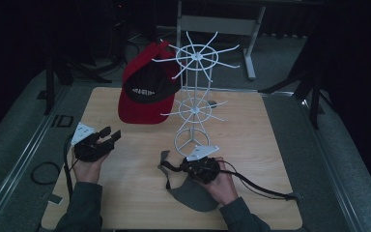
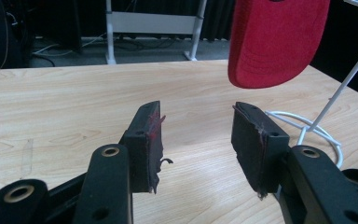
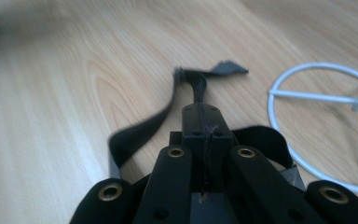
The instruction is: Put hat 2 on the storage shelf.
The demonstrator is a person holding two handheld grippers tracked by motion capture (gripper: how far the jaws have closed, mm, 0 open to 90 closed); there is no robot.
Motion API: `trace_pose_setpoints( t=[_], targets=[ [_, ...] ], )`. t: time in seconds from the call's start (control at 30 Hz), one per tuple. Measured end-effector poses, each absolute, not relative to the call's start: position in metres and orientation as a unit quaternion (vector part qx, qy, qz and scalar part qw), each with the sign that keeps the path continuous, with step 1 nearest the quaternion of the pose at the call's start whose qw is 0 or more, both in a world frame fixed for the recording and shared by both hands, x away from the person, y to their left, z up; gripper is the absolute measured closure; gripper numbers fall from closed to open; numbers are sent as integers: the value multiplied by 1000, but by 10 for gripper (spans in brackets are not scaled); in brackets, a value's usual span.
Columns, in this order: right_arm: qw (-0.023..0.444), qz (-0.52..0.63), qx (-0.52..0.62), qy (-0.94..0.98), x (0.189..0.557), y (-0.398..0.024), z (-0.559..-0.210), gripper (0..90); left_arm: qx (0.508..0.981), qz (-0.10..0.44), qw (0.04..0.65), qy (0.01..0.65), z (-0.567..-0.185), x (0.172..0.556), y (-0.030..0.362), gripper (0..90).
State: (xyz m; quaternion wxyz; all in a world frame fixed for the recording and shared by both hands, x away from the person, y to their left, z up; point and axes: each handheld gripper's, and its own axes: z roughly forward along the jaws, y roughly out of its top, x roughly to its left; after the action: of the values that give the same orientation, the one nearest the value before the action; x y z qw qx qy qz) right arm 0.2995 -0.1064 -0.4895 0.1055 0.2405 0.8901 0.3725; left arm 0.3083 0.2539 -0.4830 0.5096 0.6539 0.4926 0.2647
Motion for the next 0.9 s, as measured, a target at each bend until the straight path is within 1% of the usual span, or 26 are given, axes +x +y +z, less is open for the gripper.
trace_pose_setpoints(
  t=[0.1, 0.27, 0.63, 0.87, 0.9],
  targets=[
    [97, 353, 245, 898, 300, -109, -498, 900, 655, 265, 508, 493, -484, 308, 255, 533],
    [96, 347, 246, 900, 298, -119, -500, 900, 652, 264, 510, 495, -484, 308, 255, 533],
    [111, 314, 289, 897, 296, -180, -500, 899, 655, 261, 509, 494, -486, 310, 251, 533],
    [124, 291, 313, 895, 299, -202, -497, 899, 657, 259, 508, 493, -487, 311, 249, 533],
    [124, 293, 316, 894, 301, -202, -495, 886, 657, 259, 508, 494, -488, 312, 249, 533]
  ],
)
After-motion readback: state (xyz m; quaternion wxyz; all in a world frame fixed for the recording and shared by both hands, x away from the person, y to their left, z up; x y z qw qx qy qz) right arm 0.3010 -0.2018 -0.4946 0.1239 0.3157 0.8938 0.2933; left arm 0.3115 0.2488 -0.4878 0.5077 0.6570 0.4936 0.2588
